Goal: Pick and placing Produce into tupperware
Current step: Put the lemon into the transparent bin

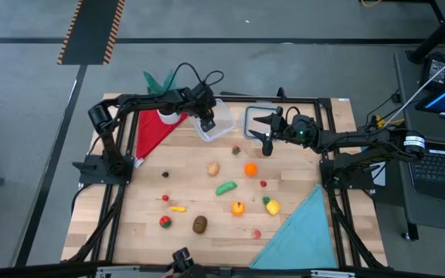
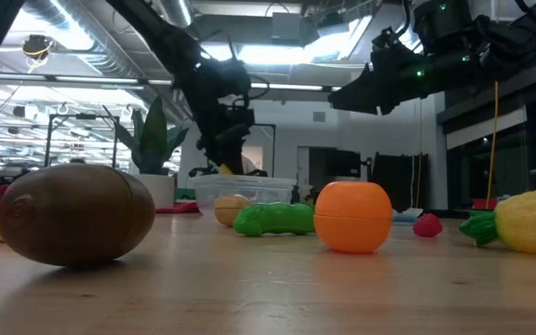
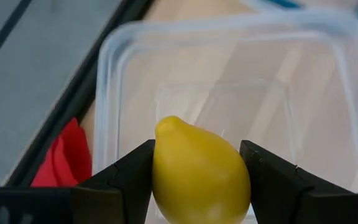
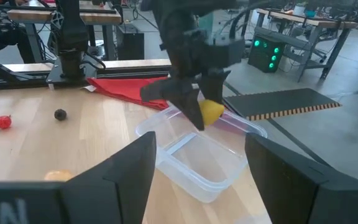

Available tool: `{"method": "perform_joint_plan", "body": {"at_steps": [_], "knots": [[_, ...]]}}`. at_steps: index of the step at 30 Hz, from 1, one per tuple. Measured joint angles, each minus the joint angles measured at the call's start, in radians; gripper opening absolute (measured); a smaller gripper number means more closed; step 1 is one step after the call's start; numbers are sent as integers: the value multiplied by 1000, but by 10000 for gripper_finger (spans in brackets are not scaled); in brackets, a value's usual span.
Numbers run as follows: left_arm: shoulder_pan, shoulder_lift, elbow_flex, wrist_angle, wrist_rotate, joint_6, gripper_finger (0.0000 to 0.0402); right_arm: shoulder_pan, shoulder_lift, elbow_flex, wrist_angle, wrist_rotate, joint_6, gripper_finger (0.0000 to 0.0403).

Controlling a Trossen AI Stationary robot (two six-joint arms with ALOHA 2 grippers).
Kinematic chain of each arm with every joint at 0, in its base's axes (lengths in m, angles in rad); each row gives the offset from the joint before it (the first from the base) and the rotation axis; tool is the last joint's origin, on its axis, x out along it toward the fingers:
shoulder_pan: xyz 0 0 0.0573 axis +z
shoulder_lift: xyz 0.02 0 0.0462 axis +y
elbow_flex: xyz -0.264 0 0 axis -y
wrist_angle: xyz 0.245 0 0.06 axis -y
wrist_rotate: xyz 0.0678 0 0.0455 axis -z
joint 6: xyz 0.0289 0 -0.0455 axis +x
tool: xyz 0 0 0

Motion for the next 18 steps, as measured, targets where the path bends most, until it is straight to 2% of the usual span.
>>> {"method": "perform_joint_plan", "body": {"at_steps": [18], "knots": [[0, 18, 0, -21, -1, 29, 206, 0, 0, 0, -1, 0, -4, 248]]}}
